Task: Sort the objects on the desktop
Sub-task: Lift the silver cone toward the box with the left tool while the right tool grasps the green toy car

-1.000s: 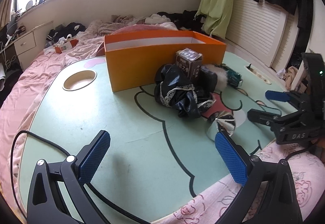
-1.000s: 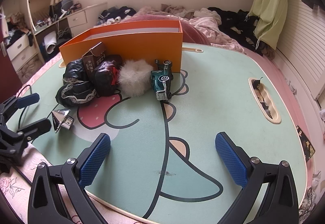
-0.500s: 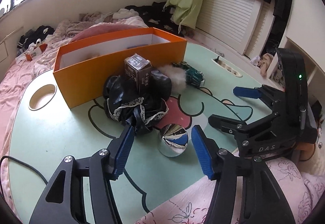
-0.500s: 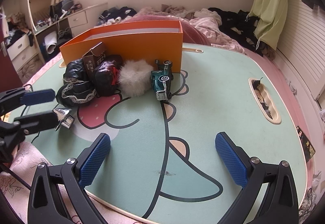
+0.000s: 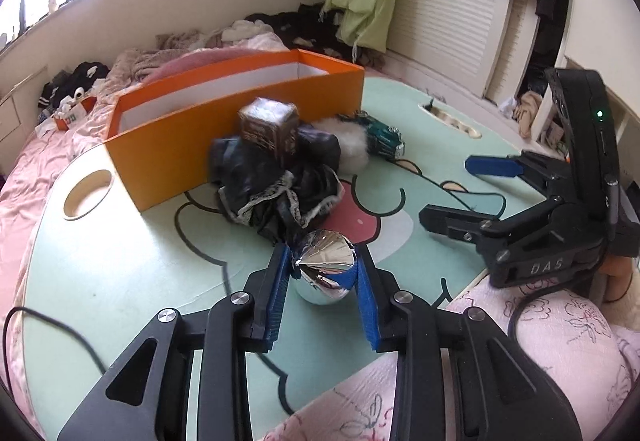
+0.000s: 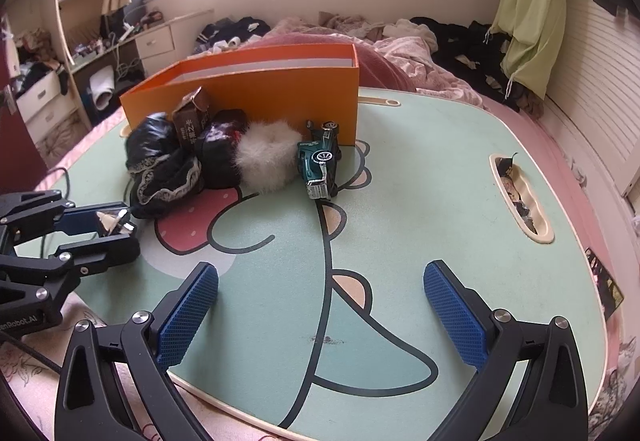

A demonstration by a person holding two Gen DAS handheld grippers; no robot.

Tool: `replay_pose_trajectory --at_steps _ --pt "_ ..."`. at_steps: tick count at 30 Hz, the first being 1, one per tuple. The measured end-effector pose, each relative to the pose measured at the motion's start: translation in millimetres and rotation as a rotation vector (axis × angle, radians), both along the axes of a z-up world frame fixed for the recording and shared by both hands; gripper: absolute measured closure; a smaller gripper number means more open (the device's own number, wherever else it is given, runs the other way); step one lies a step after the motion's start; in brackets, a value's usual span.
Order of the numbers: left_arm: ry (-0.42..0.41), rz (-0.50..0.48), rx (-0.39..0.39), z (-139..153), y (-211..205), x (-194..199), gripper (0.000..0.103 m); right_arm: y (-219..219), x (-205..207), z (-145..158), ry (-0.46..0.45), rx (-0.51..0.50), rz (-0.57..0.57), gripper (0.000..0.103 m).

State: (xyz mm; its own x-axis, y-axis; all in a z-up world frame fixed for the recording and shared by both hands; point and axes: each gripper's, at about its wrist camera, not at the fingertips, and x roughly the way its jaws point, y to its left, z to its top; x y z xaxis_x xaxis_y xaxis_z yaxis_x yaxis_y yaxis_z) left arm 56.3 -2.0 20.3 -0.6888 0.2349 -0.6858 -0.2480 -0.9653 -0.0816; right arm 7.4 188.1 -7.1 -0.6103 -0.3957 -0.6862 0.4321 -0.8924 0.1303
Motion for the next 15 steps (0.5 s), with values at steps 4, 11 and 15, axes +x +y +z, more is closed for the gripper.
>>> replay_pose_trajectory --at_steps 4,11,15 --pt "0.022 0.043 0.065 6 -22 13 0.07 16 -11 11 -0.044 -0.11 -0.051 0.001" --pt "0.064 0.181 0.077 16 -66 23 0.07 -9 -37 34 0.009 0.009 -0.036 0.028" --pt "0.087 0.21 0.078 23 -77 26 0.07 -14 -61 36 -0.04 -0.06 -0.055 0.042"
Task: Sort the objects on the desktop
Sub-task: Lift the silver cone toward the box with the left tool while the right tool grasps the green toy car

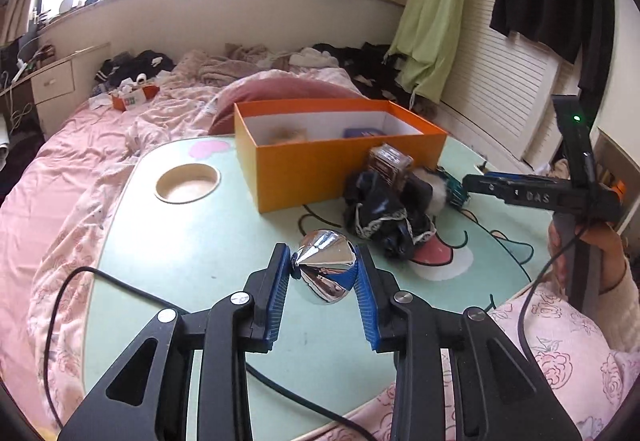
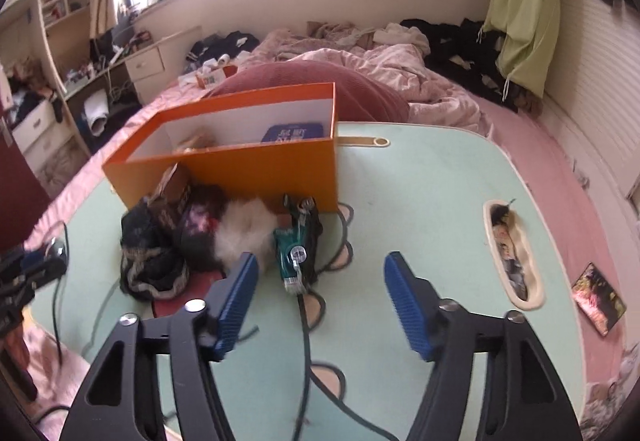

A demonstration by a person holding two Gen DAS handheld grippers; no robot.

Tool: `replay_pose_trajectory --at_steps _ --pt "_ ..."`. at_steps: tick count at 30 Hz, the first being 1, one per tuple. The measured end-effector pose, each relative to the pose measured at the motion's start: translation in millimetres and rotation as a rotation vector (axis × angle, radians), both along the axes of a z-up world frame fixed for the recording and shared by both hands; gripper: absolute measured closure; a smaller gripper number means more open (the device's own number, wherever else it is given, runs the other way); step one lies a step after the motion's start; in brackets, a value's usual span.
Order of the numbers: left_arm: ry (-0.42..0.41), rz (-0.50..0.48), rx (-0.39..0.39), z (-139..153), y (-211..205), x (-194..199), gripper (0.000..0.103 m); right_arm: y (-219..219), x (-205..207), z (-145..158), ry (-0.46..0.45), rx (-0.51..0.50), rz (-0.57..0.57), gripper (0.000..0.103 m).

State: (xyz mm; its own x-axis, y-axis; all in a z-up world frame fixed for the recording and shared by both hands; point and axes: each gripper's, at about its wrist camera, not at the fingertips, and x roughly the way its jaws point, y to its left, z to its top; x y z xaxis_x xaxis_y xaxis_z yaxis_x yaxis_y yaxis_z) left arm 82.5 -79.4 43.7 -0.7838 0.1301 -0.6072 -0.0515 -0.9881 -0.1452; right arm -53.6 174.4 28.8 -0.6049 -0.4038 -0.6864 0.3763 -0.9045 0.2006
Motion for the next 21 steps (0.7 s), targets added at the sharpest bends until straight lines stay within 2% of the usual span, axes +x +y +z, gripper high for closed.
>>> replay_pose_trajectory --at_steps 3,5,9,11,14,15,17,21 --pt "0.008 0.01 0.003 2 -3 1 0.07 -4 -18 -3 -0.035 -0.025 -0.026 0.049" --pt "0.007 0.013 0.007 3 -4 0 0.07 -10 -30 -9 -0.062 0.0 -0.032 0.059" --pt "-0.001 0.01 0.005 0 -3 -1 0.07 -8 -34 -13 -0.061 -0.017 -0.041 0.059" --pt "-0.004 0.006 0.006 -1 -1 -2 0.07 -12 -27 -15 -0.052 0.011 -0.013 0.059" --pt "-0.008 -0.001 0.006 -3 2 -3 0.07 -29 -24 -28 -0.082 0.141 0.041 0.06" --pt "-0.01 -0.004 0.005 -3 4 -3 0.07 -32 -21 -28 -0.037 0.161 0.034 0.061" --pt "-0.013 -0.008 0.004 -5 4 -3 0.07 -33 -20 -30 -0.04 0.143 0.033 0.08" --pt "-0.008 -0.004 0.01 -4 4 -2 0.07 -21 -13 -28 -0.032 0.071 0.037 0.08"
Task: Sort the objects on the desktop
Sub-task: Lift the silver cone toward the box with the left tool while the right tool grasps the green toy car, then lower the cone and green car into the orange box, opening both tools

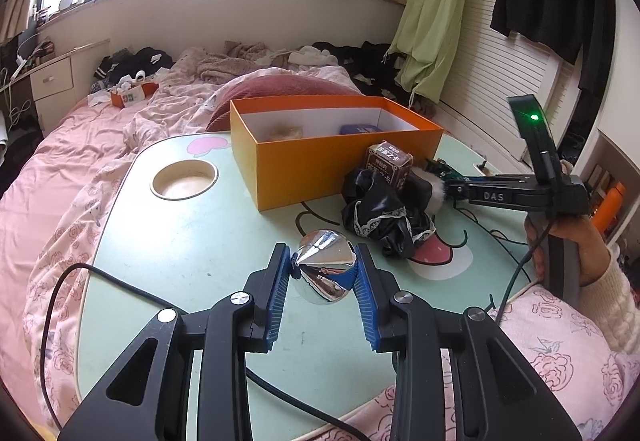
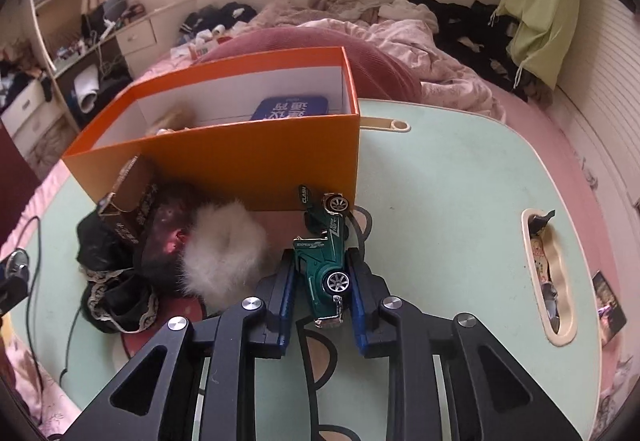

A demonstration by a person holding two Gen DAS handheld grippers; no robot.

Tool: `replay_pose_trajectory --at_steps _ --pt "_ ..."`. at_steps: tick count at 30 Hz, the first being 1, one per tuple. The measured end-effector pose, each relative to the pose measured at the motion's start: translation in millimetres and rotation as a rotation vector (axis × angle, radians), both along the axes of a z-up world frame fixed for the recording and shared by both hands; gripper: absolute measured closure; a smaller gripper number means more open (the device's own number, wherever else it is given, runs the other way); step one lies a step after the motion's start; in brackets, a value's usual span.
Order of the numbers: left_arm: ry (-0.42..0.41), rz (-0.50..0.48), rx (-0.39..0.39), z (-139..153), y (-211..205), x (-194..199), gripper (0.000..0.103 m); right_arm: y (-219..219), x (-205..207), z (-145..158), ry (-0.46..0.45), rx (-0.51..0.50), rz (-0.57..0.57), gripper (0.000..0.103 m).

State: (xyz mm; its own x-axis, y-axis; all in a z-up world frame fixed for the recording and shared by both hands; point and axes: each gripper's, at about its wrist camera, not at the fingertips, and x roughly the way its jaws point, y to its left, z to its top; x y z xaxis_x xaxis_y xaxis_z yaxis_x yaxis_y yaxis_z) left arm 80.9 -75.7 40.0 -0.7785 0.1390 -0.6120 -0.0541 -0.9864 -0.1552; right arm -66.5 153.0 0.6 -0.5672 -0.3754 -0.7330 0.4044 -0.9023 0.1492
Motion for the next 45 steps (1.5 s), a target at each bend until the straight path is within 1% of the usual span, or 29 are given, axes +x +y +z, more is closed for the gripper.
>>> replay_pose_trajectory --at_steps 2,4,7,9,12,14,16,19,20,21,22,23,24,25,26,27,29,31,32,35,38,42,45 --pt "0.005 0.002 0.006 2 0 1 0.07 13 5 6 0.022 -0.046 -0.014 0.08" --pt "0.008 -0.003 0.009 5 0 0 0.07 26 10 18 0.046 -0.096 -0.009 0.08" --pt "0.026 -0.02 -0.018 19 6 -9 0.07 32 20 43 0.083 -0.142 0.015 0.08" --pt "0.047 -0.043 -0.042 34 11 -22 0.07 26 19 62 0.115 -0.144 0.035 0.08" --pt "0.044 -0.066 -0.062 55 18 -57 0.07 9 7 82 0.157 -0.112 0.05 0.08" --pt "0.021 -0.069 -0.064 61 19 -87 0.07 -3 -10 85 0.138 -0.115 0.065 0.08" --pt "-0.012 -0.062 -0.05 59 18 -118 0.07 -17 -33 81 0.1 -0.107 0.074 0.08" --pt "-0.065 -0.033 -0.035 42 13 -157 0.07 -36 -66 69 0.051 -0.083 0.085 0.08" --pt "-0.069 -0.023 -0.028 37 11 -165 0.069 -38 -76 64 0.027 -0.097 0.089 0.08" --pt "-0.082 -0.011 -0.025 31 8 -173 0.066 -39 -84 60 0.004 -0.115 0.089 0.079" --pt "-0.105 0.014 -0.027 25 5 -178 0.065 -39 -90 56 -0.024 -0.137 0.083 0.076" --pt "-0.121 0.034 -0.023 20 3 -178 0.06 -37 -96 53 -0.054 -0.158 0.067 0.065" --pt "-0.128 0.038 -0.01 16 1 -176 0.053 -33 -98 50 -0.07 -0.181 0.056 0.061" --pt "-0.124 0.025 0.013 13 -1 -171 0.048 -30 -97 51 -0.063 -0.199 0.054 0.06" --pt "-0.115 0.013 0.027 11 -1 -167 0.04 -27 -94 50 -0.062 -0.195 0.056 0.059" --pt "-0.108 0.008 0.029 9 -2 -163 0.035 -28 -91 51 -0.059 -0.177 0.064 0.059" --pt "-0.089 -0.001 0.001 8 -2 -157 0.035 -34 -82 51 -0.053 -0.106 0.09 0.059" --pt "-0.086 0.015 -0.037 8 -1 -156 0.035 -41 -71 50 -0.039 -0.028 0.103 0.059" --pt "-0.087 0.01 -0.033 9 -1 -156 0.035 -41 -65 50 -0.04 -0.02 0.1 0.059" --pt "-0.073 0.006 -0.043 9 1 -152 0.035 -35 -57 49 -0.086 -0.05 0.102 0.059" --pt "-0.072 -0.002 -0.089 8 9 -149 0.034 -29 -50 50 -0.124 -0.076 0.119 0.06" --pt "-0.073 -0.012 -0.082 9 14 -140 0.034 -22 -39 49 -0.113 -0.083 0.132 0.06" --pt "-0.083 -0.034 -0.052 12 12 -134 0.034 -18 -34 48 -0.094 -0.091 0.138 0.06"
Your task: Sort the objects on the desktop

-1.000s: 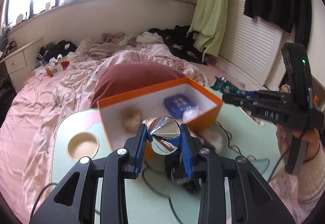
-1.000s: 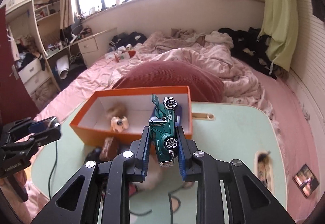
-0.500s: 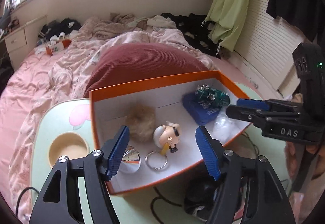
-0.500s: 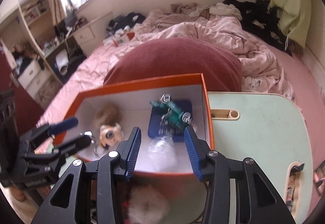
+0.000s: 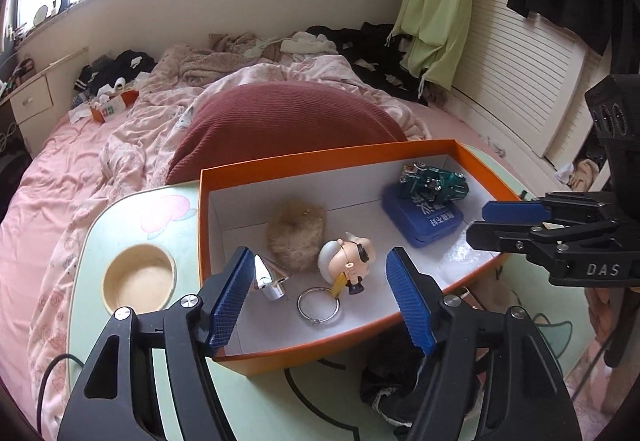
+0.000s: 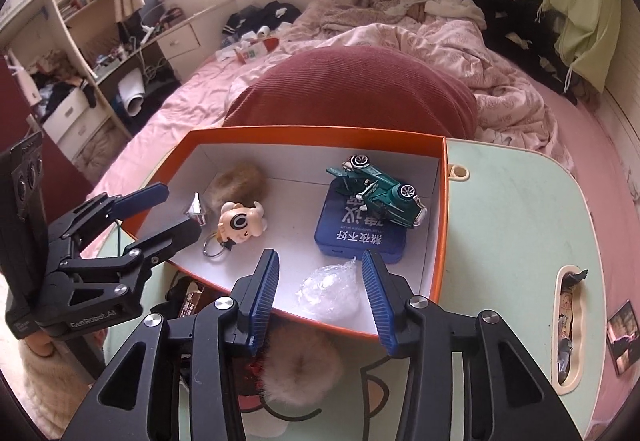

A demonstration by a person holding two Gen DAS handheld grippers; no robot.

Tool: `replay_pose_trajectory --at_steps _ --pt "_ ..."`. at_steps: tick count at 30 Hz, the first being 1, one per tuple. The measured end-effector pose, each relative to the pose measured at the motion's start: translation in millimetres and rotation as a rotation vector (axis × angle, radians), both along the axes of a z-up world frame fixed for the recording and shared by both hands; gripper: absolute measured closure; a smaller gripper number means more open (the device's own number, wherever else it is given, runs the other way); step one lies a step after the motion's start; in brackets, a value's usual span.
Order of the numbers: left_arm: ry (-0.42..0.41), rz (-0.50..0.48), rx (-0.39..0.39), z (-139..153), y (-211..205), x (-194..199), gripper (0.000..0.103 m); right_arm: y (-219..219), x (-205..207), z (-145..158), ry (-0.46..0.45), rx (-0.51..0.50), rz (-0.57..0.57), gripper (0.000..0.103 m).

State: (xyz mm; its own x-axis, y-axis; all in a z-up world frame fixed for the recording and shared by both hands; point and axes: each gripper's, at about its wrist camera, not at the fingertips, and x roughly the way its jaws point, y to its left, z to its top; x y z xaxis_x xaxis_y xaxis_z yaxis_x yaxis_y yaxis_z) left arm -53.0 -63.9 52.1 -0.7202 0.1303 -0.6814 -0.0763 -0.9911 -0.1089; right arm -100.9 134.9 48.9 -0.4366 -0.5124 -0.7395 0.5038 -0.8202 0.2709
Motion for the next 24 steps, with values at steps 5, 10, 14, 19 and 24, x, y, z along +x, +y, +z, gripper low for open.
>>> replay_pose_trajectory --at_steps 5,10,14,19,24 --pt "0.128 0.041 0.07 25 -12 34 0.034 22 33 16 0.117 -0.176 -0.049 0.053" --pt "0.067 0.009 0.033 20 -10 75 0.026 34 80 12 0.161 -0.115 -0.047 0.035" --pt "-0.026 0.006 -0.026 -9 -1 92 0.026 28 104 -15 0.124 0.016 -0.014 0.035" --pt "-0.066 -0.002 -0.014 -33 10 100 0.026 30 109 -43 0.1 0.09 -0.044 0.035" --pt "-0.059 0.019 -0.067 -46 20 105 0.019 30 116 -55 0.142 0.167 -0.048 0.0"
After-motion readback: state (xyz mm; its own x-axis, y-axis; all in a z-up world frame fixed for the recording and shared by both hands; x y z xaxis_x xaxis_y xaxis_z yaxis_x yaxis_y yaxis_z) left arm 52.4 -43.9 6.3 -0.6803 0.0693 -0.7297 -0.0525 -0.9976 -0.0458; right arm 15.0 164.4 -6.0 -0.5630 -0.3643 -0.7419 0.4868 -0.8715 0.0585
